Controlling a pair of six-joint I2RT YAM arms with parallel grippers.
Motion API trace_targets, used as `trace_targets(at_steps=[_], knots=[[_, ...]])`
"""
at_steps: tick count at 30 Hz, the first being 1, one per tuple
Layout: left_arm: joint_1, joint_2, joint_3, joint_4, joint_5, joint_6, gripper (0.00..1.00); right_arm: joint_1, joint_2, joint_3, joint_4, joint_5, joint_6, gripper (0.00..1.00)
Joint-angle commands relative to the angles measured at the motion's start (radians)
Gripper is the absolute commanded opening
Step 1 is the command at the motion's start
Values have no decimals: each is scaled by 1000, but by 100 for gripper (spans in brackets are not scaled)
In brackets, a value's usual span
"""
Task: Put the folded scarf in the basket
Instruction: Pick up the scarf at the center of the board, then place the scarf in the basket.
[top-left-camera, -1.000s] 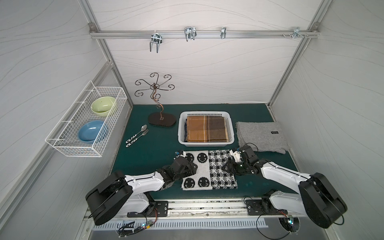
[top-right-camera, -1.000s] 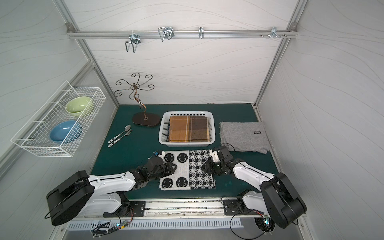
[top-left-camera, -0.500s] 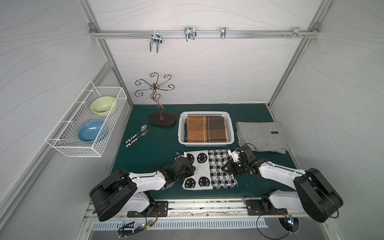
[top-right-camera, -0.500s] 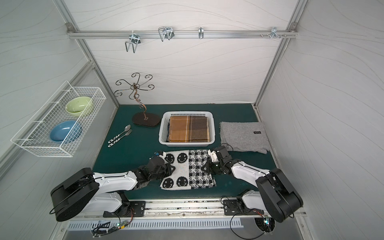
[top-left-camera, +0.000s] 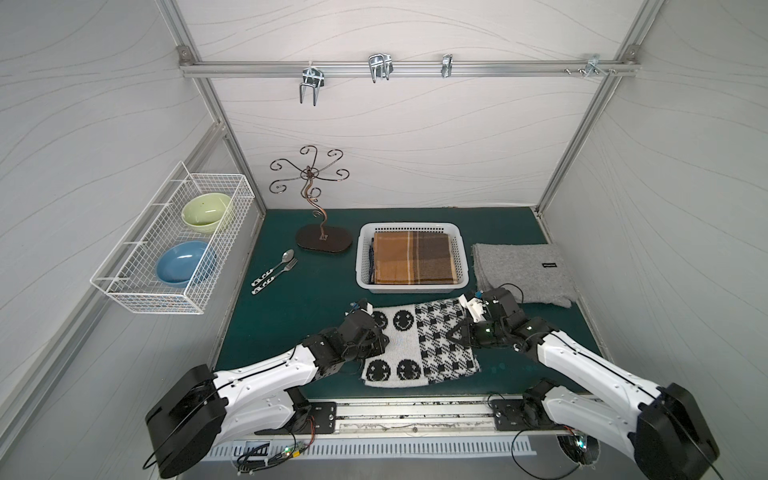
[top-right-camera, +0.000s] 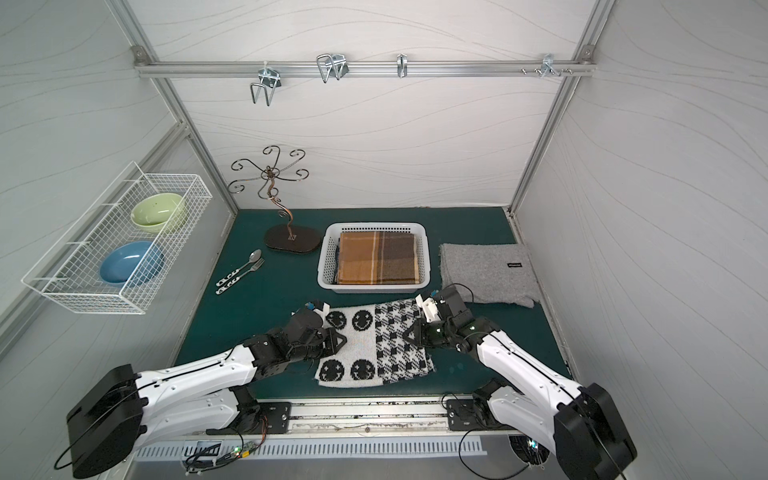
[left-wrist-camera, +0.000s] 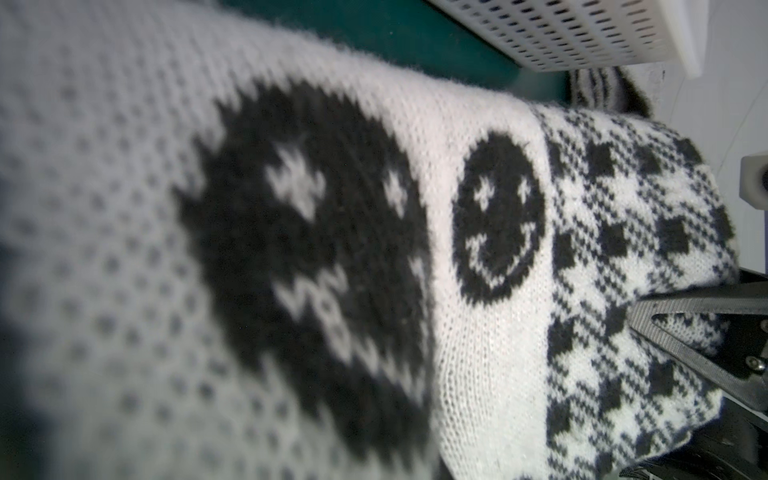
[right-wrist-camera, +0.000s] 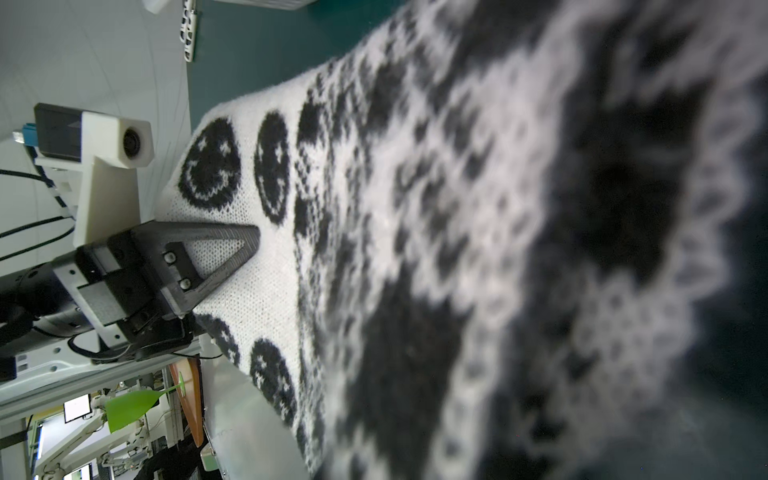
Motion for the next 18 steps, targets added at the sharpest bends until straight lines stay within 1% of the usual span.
trace_targets(at_steps=[1,4,7,10,13,15,18], knots=[[-2,-57,115,-113,-15,51,0,5,-46,99,-101,-6,-18,0],[2,-73,212,-187,-28,89,0,6,-55,187,-147,-10,-29,0],[25,-41,343,-266,-34,147,0,-7,-18,288,-174,-15,-54,0],[93,18,470,-305,5,213,0,-52,73,423,-207,-53,-98,0],[189,102,597,-331,23,294,0,-104,167,538,-213,-77,-124,0],[255,186,702,-355,36,353,0,-134,235,608,-211,-92,-139,0],[311,317,839,-377,67,411,0,-155,370,720,-212,-76,-178,0]])
